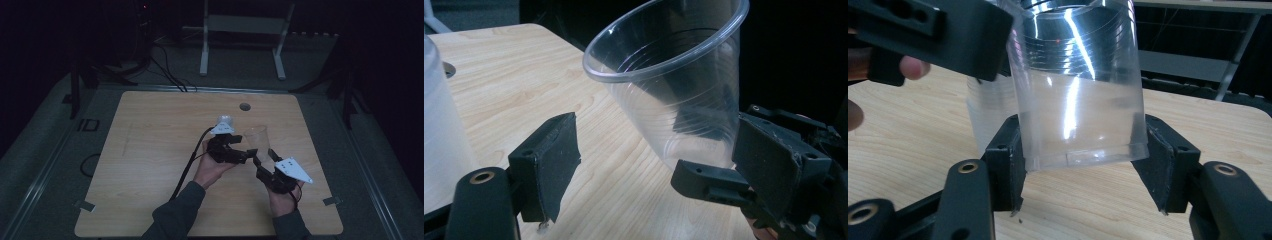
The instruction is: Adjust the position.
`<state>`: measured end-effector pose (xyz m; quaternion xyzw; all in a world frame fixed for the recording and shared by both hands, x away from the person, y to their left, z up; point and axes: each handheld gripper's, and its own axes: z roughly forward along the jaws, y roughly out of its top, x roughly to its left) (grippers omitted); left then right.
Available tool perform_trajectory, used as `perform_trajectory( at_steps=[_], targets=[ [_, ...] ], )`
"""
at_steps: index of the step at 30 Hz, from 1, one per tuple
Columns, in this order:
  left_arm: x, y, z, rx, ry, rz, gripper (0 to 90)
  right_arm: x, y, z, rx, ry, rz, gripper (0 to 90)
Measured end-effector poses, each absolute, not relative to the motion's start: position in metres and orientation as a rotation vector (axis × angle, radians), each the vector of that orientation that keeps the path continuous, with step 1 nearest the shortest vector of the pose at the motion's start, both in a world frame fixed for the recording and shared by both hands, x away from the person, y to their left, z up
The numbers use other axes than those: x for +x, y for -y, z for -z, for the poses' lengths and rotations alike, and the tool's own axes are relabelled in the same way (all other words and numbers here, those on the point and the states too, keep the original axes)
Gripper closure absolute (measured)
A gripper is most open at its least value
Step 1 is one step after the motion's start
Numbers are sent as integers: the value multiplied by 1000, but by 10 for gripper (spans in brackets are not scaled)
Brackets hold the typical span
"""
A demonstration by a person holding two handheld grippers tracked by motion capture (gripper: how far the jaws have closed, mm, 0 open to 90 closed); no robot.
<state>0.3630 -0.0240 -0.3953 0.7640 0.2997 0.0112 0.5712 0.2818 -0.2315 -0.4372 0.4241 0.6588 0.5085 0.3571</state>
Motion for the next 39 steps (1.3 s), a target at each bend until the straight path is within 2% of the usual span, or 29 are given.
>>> perform_trajectory(
  at_steps=[19, 32, 39],
  targets=[
    [367, 30, 398, 1761, -707, 23, 183, 279, 224, 441, 1067, -1714, -1322, 421],
    [374, 28, 401, 1679, -744, 86, 182, 279, 221, 443, 1061, -1728, -1317, 421],
    [374, 29, 403, 1654, -751, 96, 231, 280, 220, 445, 1058, -1739, -1315, 421]
  ],
)
